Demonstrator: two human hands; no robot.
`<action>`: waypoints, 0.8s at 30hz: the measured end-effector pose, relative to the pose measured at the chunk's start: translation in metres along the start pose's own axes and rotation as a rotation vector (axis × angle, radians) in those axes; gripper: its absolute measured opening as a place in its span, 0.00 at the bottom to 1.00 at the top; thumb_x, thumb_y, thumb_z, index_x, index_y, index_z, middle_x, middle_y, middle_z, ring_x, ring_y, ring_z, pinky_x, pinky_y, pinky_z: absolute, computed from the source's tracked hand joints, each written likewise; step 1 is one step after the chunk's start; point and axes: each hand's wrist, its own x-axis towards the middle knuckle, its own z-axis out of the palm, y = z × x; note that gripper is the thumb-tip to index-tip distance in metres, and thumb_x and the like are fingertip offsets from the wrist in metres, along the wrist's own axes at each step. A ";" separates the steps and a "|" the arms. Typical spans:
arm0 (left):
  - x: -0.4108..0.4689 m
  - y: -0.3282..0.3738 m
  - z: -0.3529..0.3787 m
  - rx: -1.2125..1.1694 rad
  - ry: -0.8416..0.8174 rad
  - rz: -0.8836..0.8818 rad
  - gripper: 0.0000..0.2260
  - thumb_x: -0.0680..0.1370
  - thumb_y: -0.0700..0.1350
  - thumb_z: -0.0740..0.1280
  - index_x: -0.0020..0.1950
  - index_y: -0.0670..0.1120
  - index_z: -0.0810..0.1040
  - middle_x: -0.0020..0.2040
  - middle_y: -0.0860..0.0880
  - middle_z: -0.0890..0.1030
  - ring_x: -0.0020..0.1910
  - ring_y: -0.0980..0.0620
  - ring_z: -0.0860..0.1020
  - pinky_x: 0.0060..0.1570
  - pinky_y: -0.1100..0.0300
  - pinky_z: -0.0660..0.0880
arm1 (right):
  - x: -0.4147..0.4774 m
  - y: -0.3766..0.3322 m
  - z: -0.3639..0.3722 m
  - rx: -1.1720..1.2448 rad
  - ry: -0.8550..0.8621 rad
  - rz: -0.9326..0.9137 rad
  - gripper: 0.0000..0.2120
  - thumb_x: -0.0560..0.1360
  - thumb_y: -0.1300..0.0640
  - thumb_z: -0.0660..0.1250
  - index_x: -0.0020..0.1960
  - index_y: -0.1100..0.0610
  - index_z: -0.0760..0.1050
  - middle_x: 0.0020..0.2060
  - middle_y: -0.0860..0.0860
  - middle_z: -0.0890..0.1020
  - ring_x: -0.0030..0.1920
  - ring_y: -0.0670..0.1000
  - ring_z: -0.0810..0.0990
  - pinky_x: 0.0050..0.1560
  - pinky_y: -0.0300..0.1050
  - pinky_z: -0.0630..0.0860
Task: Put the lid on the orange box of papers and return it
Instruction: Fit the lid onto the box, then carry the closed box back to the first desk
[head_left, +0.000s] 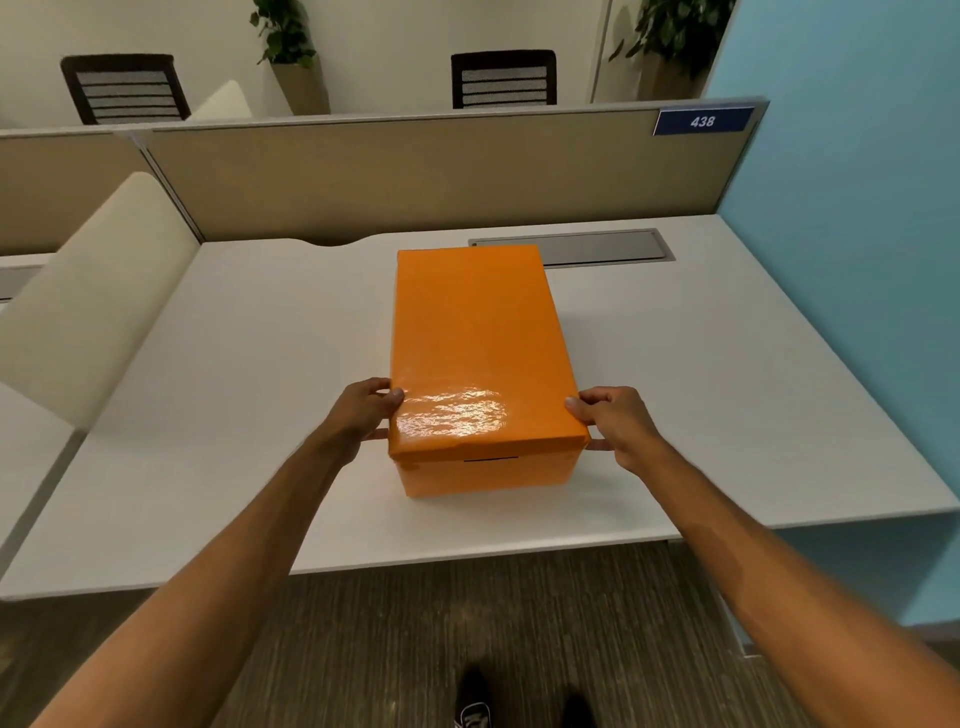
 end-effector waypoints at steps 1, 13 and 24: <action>0.000 -0.001 0.000 -0.008 -0.002 0.003 0.19 0.82 0.47 0.63 0.72 0.42 0.70 0.64 0.42 0.79 0.59 0.43 0.79 0.51 0.48 0.77 | 0.000 0.000 0.001 -0.002 0.005 -0.001 0.17 0.77 0.56 0.70 0.65 0.60 0.77 0.56 0.54 0.80 0.52 0.54 0.80 0.40 0.49 0.80; 0.008 0.004 -0.002 -0.104 -0.047 0.030 0.27 0.81 0.41 0.63 0.79 0.50 0.58 0.74 0.44 0.69 0.68 0.40 0.72 0.60 0.44 0.73 | 0.000 -0.011 0.003 -0.008 0.042 -0.054 0.19 0.78 0.55 0.69 0.67 0.58 0.73 0.56 0.53 0.79 0.48 0.51 0.81 0.41 0.46 0.79; 0.045 0.023 -0.007 -0.101 -0.039 0.010 0.22 0.80 0.44 0.65 0.74 0.47 0.67 0.70 0.44 0.74 0.65 0.41 0.75 0.61 0.43 0.74 | 0.051 -0.046 0.014 -0.001 0.050 -0.053 0.12 0.79 0.57 0.68 0.62 0.56 0.76 0.52 0.52 0.80 0.51 0.55 0.79 0.43 0.48 0.77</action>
